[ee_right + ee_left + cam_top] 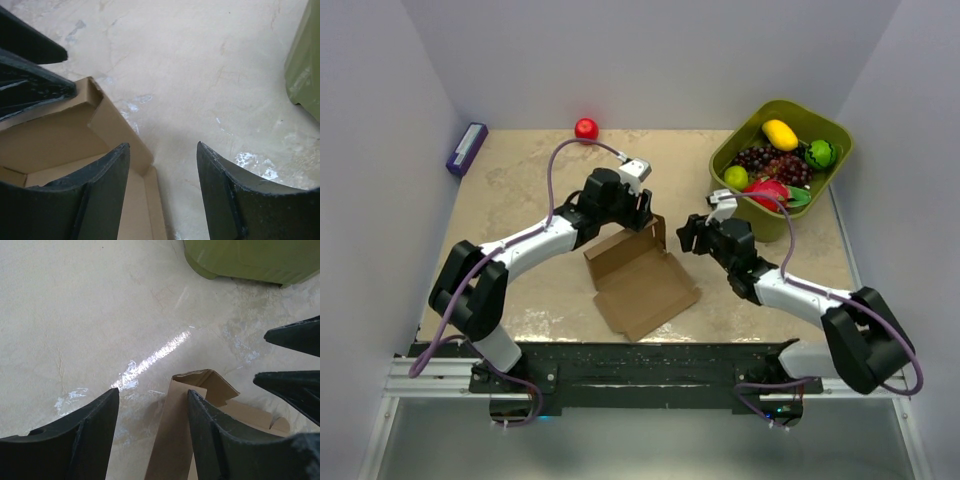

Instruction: Fold the paper box

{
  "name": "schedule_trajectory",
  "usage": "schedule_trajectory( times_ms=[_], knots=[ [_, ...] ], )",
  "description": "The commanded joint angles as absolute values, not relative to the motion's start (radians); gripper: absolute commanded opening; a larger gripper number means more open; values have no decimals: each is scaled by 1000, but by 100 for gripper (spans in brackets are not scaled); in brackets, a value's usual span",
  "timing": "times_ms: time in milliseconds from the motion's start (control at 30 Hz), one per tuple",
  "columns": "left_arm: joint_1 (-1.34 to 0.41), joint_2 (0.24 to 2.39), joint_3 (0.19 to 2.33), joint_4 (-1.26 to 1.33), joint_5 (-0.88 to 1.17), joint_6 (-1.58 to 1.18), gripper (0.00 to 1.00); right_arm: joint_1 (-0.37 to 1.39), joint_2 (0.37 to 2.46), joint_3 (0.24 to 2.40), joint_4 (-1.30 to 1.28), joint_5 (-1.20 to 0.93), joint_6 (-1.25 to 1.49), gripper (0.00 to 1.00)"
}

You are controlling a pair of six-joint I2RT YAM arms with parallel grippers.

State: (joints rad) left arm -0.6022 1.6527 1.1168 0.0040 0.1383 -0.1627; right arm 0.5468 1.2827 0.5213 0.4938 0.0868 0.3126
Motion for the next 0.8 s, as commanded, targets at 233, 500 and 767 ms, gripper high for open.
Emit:
schedule_trajectory(
  times_ms=[233, 500, 767],
  knots=[
    [-598, 1643, 1074, -20, 175, -133, 57, 540, 1477, 623, 583, -109, 222, 59],
    [-598, 1647, 1081, -32, 164, -129, 57, 543, 1523, 637, 621, -209, 202, 59],
    [-598, 1654, 1086, -32, 209, -110, 55, 541, 1606, 706, 633, -199, 176, 59]
  ],
)
